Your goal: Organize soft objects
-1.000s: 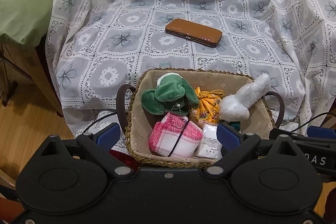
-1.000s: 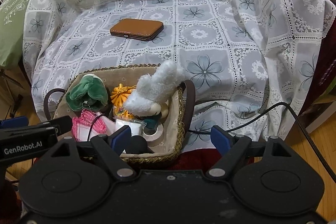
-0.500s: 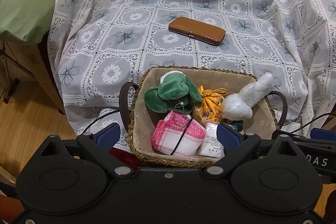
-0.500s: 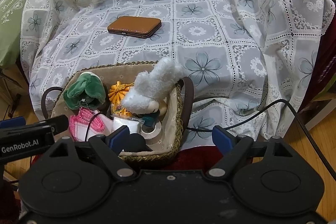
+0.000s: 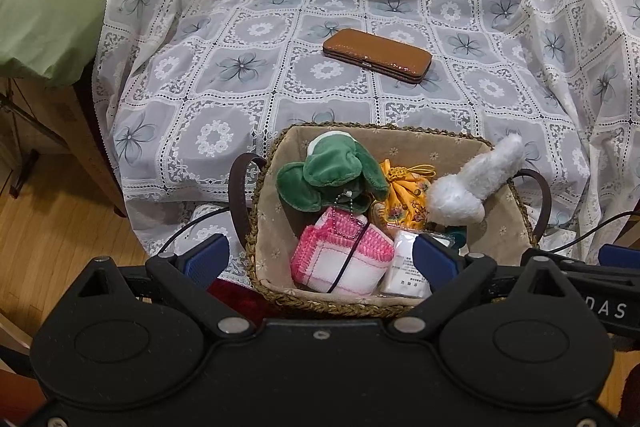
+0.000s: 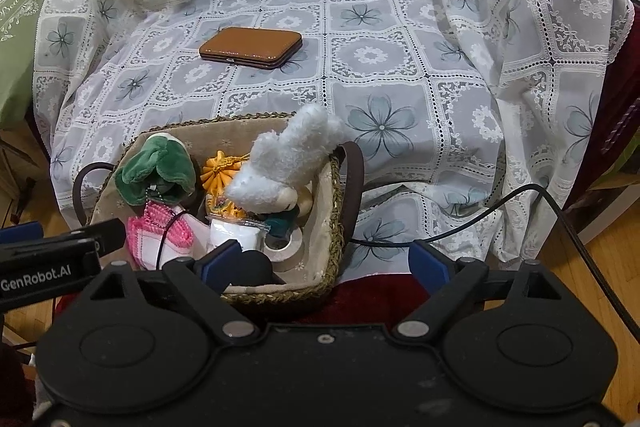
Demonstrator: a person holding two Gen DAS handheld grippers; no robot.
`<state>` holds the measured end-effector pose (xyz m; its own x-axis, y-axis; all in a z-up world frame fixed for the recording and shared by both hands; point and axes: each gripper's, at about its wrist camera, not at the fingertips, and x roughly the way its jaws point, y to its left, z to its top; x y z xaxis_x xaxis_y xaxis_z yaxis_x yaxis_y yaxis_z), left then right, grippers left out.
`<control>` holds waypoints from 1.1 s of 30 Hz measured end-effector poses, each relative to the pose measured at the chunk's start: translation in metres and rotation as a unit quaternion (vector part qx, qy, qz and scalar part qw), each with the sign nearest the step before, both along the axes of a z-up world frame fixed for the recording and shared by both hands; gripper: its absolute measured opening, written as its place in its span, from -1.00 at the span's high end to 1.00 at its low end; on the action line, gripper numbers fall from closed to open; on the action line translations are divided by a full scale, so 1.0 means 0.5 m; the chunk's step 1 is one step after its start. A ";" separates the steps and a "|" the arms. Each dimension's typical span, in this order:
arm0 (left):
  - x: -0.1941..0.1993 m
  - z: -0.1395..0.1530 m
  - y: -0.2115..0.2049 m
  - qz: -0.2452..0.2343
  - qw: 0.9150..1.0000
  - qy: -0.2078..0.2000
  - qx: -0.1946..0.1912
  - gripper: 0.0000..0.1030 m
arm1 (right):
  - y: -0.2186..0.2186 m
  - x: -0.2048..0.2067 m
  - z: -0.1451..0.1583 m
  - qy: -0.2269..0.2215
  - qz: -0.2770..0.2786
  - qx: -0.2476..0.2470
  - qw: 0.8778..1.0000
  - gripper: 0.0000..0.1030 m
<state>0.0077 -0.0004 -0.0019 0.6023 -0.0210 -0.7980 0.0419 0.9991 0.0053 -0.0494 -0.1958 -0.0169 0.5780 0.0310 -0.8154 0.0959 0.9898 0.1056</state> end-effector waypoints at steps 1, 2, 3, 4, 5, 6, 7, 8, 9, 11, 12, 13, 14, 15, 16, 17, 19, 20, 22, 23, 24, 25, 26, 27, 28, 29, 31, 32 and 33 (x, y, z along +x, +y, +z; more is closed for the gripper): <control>0.000 0.000 0.000 0.000 1.000 0.000 0.000 -0.85 | 0.000 0.000 0.000 0.000 0.000 -0.001 1.000 -0.78; 0.000 0.000 0.000 0.000 1.000 0.000 0.000 -0.85 | 0.001 0.000 0.000 0.001 -0.001 -0.001 1.000 -0.78; 0.000 -0.001 0.000 0.000 1.000 0.000 0.000 -0.85 | 0.001 0.000 0.000 0.001 -0.001 -0.001 1.000 -0.78; 0.000 0.000 0.000 0.000 1.000 0.000 0.000 -0.85 | 0.001 0.000 0.000 0.001 -0.001 -0.001 1.000 -0.78; 0.000 -0.001 0.000 0.000 1.000 0.000 0.001 -0.85 | 0.001 0.000 0.000 0.001 -0.001 -0.001 1.000 -0.78; 0.001 -0.001 0.001 0.000 1.000 0.001 0.001 -0.85 | 0.002 0.000 0.000 0.001 -0.001 -0.002 1.000 -0.79; 0.001 -0.002 0.001 0.000 1.000 0.001 0.000 -0.85 | 0.002 -0.001 0.000 0.001 -0.001 -0.002 1.000 -0.79; 0.001 -0.002 0.001 0.001 1.000 0.002 0.000 -0.85 | 0.002 -0.001 0.000 0.001 -0.001 -0.002 1.000 -0.79; 0.001 -0.003 0.001 0.001 1.000 0.002 0.001 -0.85 | 0.002 0.000 0.000 0.001 0.000 -0.002 1.000 -0.79; 0.001 -0.003 0.001 0.001 1.000 0.002 0.001 -0.85 | 0.002 0.000 -0.001 0.001 -0.001 -0.002 1.000 -0.79; 0.001 -0.003 0.001 0.001 1.000 0.002 0.000 -0.85 | 0.002 0.000 -0.001 0.001 0.000 -0.002 1.000 -0.79; 0.001 -0.002 0.001 0.001 1.000 0.002 0.000 -0.85 | 0.002 0.000 -0.001 0.002 -0.001 -0.002 1.000 -0.79; 0.001 -0.002 0.001 0.001 1.000 0.002 0.000 -0.85 | 0.002 0.000 0.000 0.002 -0.001 -0.002 1.000 -0.79; 0.000 -0.003 0.001 0.001 1.000 0.003 0.001 -0.85 | 0.003 0.000 0.000 0.002 -0.001 -0.002 1.000 -0.79; 0.000 -0.004 0.001 0.001 1.000 0.003 0.001 -0.85 | 0.003 0.000 0.000 0.001 -0.001 -0.002 1.000 -0.79; 0.000 -0.004 0.000 0.001 1.000 0.003 0.001 -0.85 | 0.003 0.000 -0.001 0.002 -0.001 -0.001 1.000 -0.79; 0.000 -0.004 0.000 0.001 1.000 0.003 0.001 -0.85 | 0.002 0.000 0.000 0.002 -0.001 -0.002 1.000 -0.79; 0.000 -0.004 0.001 0.001 1.000 0.003 0.001 -0.85 | 0.002 0.000 0.000 0.001 -0.001 -0.002 1.000 -0.79; 0.000 -0.004 0.001 0.001 1.000 0.003 0.001 -0.85 | 0.003 0.000 0.000 0.001 -0.001 -0.002 1.000 -0.80; 0.000 -0.004 0.001 0.001 1.000 0.004 0.001 -0.85 | 0.003 0.000 0.000 0.001 -0.001 -0.002 1.000 -0.80; 0.001 -0.004 0.001 0.001 1.000 0.004 0.001 -0.85 | 0.003 0.000 0.000 0.001 -0.001 -0.002 1.000 -0.80; 0.000 -0.005 0.000 0.001 1.000 0.004 0.001 -0.85 | 0.003 0.000 0.000 0.001 0.000 -0.002 1.000 -0.80; 0.000 -0.005 0.000 0.001 1.000 0.004 0.001 -0.85 | 0.003 0.000 0.000 0.001 -0.001 -0.002 1.000 -0.80; 0.000 -0.005 0.000 0.000 1.000 0.004 0.001 -0.85 | 0.003 0.000 0.000 0.002 -0.001 -0.002 1.000 -0.80; 0.000 -0.005 0.000 0.000 1.000 0.004 0.001 -0.85 | 0.003 0.000 0.000 0.002 -0.001 -0.002 1.000 -0.80; 0.001 -0.005 0.000 0.001 1.000 0.004 0.001 -0.85 | 0.003 0.000 0.000 0.002 -0.001 -0.002 1.000 -0.80; 0.001 -0.005 0.000 0.001 1.000 0.004 0.001 -0.85 | 0.004 0.000 -0.001 0.002 -0.001 -0.002 1.000 -0.80; 0.001 -0.005 0.000 0.001 1.000 0.004 0.001 -0.85 | 0.005 -0.001 -0.001 0.002 -0.001 -0.002 1.000 -0.80; 0.001 -0.004 0.000 0.001 1.000 0.004 0.000 -0.85 | 0.005 -0.001 -0.001 0.002 -0.001 -0.001 1.000 -0.80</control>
<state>0.0082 -0.0003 -0.0042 0.5954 -0.0192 -0.8032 0.0401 0.9992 0.0058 -0.0499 -0.1934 -0.0174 0.5743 0.0270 -0.8182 0.0990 0.9898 0.1022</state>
